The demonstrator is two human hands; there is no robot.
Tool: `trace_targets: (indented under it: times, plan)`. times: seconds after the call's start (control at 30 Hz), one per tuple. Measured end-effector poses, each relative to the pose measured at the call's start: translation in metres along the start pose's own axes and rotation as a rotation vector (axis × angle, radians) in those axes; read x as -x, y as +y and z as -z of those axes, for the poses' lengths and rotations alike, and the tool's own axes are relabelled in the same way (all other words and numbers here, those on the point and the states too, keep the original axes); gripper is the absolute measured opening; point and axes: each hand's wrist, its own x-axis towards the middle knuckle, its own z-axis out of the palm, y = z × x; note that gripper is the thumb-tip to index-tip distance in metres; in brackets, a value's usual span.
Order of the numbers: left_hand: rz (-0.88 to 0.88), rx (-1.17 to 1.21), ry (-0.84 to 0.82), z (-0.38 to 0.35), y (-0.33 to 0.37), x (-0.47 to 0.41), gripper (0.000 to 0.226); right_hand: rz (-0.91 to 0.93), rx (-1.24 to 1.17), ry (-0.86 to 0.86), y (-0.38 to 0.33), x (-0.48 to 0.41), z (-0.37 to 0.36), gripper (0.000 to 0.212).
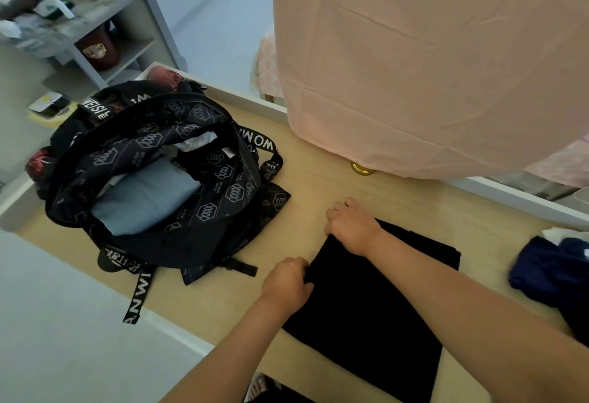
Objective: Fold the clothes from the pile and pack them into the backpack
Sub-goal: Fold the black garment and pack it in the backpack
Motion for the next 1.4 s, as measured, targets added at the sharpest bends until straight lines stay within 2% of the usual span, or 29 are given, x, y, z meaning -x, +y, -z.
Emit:
trace_targets:
  times: [0.07, 0.23, 0.33, 0.47, 0.53, 0.63, 0.67, 0.7, 0.77, 0.83, 0.87, 0.93, 1.0, 1.07, 1.13, 1.23, 1.33, 1.4]
  plan:
    - [-0.030, 0.020, 0.019, 0.009, 0.003, -0.001, 0.014, -0.018, -0.042, 0.069, 0.005, 0.006, 0.005, 0.031]
    - [0.007, 0.145, 0.039, 0.048, 0.027, 0.000, 0.019, -0.170, -0.224, 0.186, 0.025, 0.032, 0.013, 0.022]
    - [-0.149, 0.095, -0.003, 0.061, 0.061, 0.003, 0.015, -0.237, -0.328, 0.287, 0.036, 0.062, 0.012, 0.024]
    - [-0.377, 0.054, -0.180, 0.038, 0.110, 0.009, 0.016, -0.357, -0.341, 0.356, 0.042, 0.115, -0.009, 0.030]
    - [-0.431, -0.002, -0.306, 0.013, 0.122, 0.014, 0.022, -0.395, -0.309, 0.291, 0.036, 0.141, -0.028, 0.038]
    - [-0.364, -0.120, -0.611, -0.020, 0.121, 0.018, 0.053, -0.468, -0.310, 0.068, 0.019, 0.176, -0.063, 0.056]
    - [-0.372, -0.120, -0.621, -0.027, 0.119, 0.019, 0.050, -0.505, -0.316, -0.024, 0.011, 0.186, -0.071, 0.065]
    - [-0.412, -0.093, -0.562, -0.031, 0.116, 0.019, 0.041, -0.568, -0.347, -0.075, 0.002, 0.195, -0.075, 0.070]
    - [-0.528, -0.110, -0.302, -0.036, 0.107, 0.017, 0.025, -0.694, -0.424, 0.012, -0.015, 0.207, -0.080, 0.072]
    - [-0.666, -0.259, -0.078, -0.038, 0.094, 0.014, 0.032, -0.776, -0.472, 0.114, -0.030, 0.210, -0.084, 0.074]
    - [-0.705, -0.351, -0.063, -0.040, 0.085, 0.013, 0.041, -0.799, -0.480, 0.148, -0.037, 0.210, -0.086, 0.075]
    - [-0.690, -0.567, -0.189, -0.042, 0.067, 0.012, 0.063, -0.803, -0.524, 0.196, -0.056, 0.208, -0.088, 0.072]
    - [-0.659, -0.688, -0.285, -0.044, 0.051, 0.015, 0.074, -0.743, -0.627, 0.123, -0.071, 0.204, -0.092, 0.058]
    - [-0.670, -0.713, -0.270, -0.046, 0.041, 0.018, 0.077, -0.719, -0.722, -0.043, -0.082, 0.201, -0.098, 0.059]
    - [-0.682, -0.705, -0.251, -0.045, 0.035, 0.024, 0.081, -0.737, -0.628, -0.069, -0.091, 0.198, -0.100, 0.068]
    - [-0.768, -0.631, -0.159, -0.044, 0.021, 0.033, 0.076, -0.771, -0.470, 0.083, -0.111, 0.193, -0.092, 0.065]
    - [-0.805, -0.644, -0.109, -0.052, 0.001, 0.046, 0.076, -0.580, -0.501, 0.260, -0.147, 0.190, -0.091, 0.064]
    - [-0.786, -0.623, -0.095, -0.061, -0.011, 0.053, 0.080, -0.463, -0.553, 0.178, -0.166, 0.195, -0.093, 0.075]
